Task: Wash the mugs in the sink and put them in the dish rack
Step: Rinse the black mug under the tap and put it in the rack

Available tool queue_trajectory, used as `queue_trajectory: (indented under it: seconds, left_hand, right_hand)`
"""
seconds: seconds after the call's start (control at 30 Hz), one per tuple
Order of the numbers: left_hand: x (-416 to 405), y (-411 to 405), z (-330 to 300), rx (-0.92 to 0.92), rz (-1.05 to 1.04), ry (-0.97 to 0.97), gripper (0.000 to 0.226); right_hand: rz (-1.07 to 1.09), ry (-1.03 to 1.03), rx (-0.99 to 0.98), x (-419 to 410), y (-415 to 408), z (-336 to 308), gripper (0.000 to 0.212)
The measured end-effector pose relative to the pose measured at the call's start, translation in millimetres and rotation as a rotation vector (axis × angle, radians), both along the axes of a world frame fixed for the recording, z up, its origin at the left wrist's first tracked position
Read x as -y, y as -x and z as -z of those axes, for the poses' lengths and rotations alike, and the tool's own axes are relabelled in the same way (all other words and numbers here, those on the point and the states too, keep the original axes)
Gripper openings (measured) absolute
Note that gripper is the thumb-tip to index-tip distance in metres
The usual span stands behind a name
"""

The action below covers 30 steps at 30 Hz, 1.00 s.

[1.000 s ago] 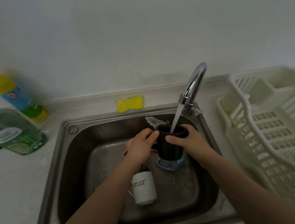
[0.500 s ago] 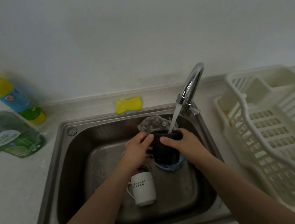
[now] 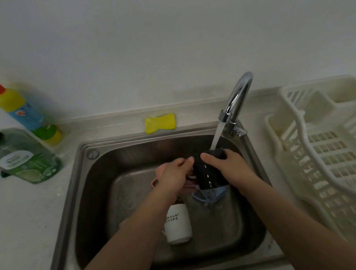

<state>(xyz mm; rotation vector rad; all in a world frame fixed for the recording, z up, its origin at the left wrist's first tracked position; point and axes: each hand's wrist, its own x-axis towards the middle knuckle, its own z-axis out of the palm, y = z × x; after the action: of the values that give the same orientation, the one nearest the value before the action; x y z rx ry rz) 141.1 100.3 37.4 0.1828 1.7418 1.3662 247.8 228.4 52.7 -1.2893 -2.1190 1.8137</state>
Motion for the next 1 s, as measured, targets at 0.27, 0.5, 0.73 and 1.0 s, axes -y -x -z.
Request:
queue_trajectory:
  seconds: [0.27,0.5,0.73,1.0]
  left_hand:
    - [-1,2,-1,-0.073,-0.049,-0.098,0.018]
    - [15,4,-2,-0.243,0.064,0.025,0.017]
    - [16,-1,-5,-0.083,0.210,0.145,0.017]
    - [7,-9,1,0.038,0.208,0.137,0.024]
  right_hand:
    - [-0.017,-0.032,-0.164,3,-5,-3,0.062]
    - [0.047,0.092,-0.151,18,-9,16,0.057]
    - [0.025,0.140,0.017,11,-13,21,0.044]
    - [-0.014,0.108,0.097,-6,-18,14,0.050]
